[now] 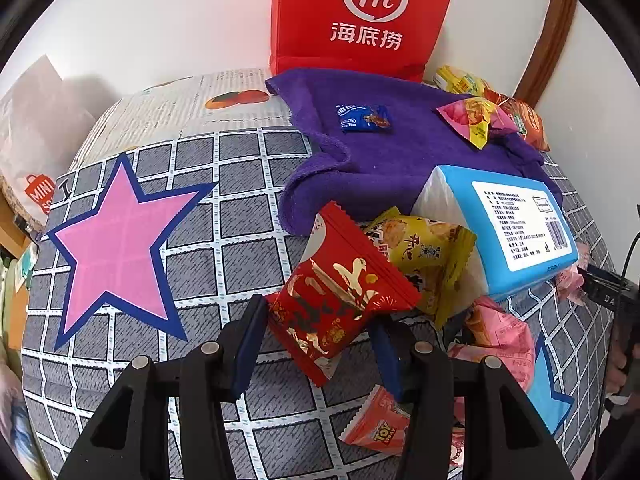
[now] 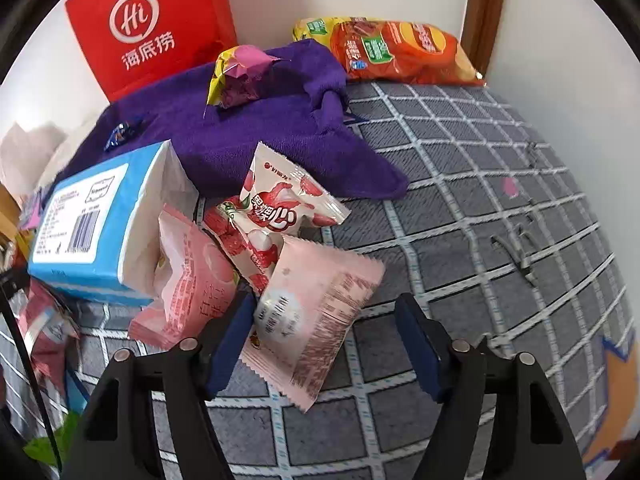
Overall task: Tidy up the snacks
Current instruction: 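Move the right tool to a pink candy packet while the left tool approaches the red snack bag, then grasp and lift the pink candy packet with the right tool while the left tool grasps the red bag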
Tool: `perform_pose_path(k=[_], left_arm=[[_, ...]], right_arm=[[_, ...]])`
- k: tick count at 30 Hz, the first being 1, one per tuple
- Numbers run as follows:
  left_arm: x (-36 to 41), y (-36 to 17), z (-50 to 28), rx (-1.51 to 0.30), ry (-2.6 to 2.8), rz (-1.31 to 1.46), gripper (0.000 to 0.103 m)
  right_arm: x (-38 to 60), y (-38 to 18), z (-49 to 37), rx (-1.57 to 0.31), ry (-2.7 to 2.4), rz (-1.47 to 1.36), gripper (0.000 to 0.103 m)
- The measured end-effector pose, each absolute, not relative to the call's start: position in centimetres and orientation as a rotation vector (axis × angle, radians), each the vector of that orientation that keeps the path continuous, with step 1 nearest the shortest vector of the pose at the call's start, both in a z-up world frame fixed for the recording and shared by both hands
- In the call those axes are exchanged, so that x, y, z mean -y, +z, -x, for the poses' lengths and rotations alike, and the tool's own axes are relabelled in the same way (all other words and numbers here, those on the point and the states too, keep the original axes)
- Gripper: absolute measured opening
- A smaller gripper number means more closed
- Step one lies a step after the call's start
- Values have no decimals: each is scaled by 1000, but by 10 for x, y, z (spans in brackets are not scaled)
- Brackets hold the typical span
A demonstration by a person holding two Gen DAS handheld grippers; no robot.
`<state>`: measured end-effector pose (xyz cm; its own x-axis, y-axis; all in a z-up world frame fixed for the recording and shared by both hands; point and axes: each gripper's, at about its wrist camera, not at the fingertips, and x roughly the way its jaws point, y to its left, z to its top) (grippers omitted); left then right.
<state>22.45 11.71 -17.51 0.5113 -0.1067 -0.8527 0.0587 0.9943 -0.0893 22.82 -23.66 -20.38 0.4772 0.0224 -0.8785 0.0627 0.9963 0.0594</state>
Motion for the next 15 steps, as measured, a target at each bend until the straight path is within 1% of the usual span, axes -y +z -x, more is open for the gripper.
perform_pose_path(k=[1, 3, 10, 14, 15], left_arm=[[-117, -175, -225, -1030, -98, 52, 48], [-117, -173, -225, -1028, -97, 54, 48], [-114, -168, -221, -1019, -103, 53, 48], [-111, -165, -221, -1016, -103, 48, 48], [-111, -164, -220, -1014, -101, 48, 48]], right_arm=[[237, -205, -229, -1072, -27, -88, 63], [236, -204, -229, -1064, -53, -61, 43], [247, -201, -226, -1073, -33, -105, 43], [247, -204, -231, -1067, -40, -112, 46], [247, -204, -232, -1063, -41, -111, 44]])
